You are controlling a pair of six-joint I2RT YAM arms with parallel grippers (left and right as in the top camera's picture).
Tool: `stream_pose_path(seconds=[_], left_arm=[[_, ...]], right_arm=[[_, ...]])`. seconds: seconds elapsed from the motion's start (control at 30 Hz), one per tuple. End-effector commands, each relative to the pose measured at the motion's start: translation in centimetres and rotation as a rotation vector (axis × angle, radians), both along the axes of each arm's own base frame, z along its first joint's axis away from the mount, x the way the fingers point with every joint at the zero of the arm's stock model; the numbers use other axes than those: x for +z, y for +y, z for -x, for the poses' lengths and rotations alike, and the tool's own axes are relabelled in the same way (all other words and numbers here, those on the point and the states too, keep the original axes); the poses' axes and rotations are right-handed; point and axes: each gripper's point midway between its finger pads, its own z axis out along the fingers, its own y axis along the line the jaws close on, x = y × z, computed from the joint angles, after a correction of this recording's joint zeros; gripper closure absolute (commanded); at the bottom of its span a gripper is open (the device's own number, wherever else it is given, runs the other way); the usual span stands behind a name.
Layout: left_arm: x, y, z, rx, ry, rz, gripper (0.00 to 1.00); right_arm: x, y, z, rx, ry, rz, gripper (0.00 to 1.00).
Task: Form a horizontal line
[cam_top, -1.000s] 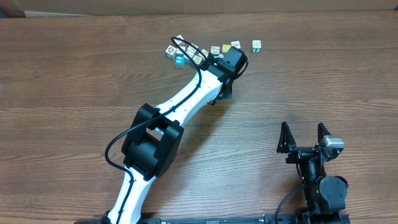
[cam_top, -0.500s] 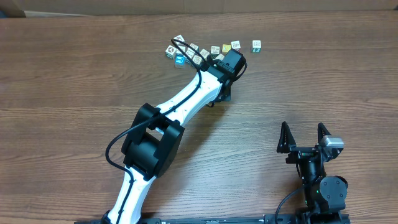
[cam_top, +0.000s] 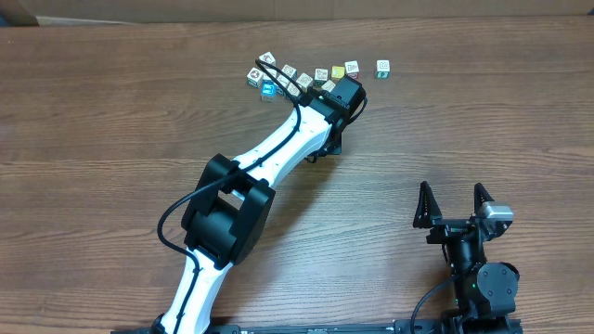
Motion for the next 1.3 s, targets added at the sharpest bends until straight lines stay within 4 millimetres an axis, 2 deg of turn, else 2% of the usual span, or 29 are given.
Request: stream_pose_path(seconds=[0.0,0.23,0.57,0.77,1.27], left_arm=[[1.2,-0.5,0.1,-0.023,-0.020,0.021,0.96],[2.1,-1.2,-2.6,-0.003,-0.122,0.074,0.96],[2.5,1.6,-5.2,0.115,-0.170,0.096,0.96],[2.4,2.2,-5.3,0.125,-0.163,0.089,0.96],[1.5,2.3,-3.4,0.109,-0.083,0.074,0.95]], right_arm=[[-0.4,-0.1,0.0,-0.002,0.000,0.005,0.00],[-0.4,-0.1,0.0,-0.002,0.000,0.005,0.00],[-0.4,-0.1,0.0,-0.002,0.000,0.005,0.00],[-0.4,-0.1,0.0,-0.002,0.000,0.005,0.00],[-0.4,-0.1,0.0,-0.002,0.000,0.005,0.00]])
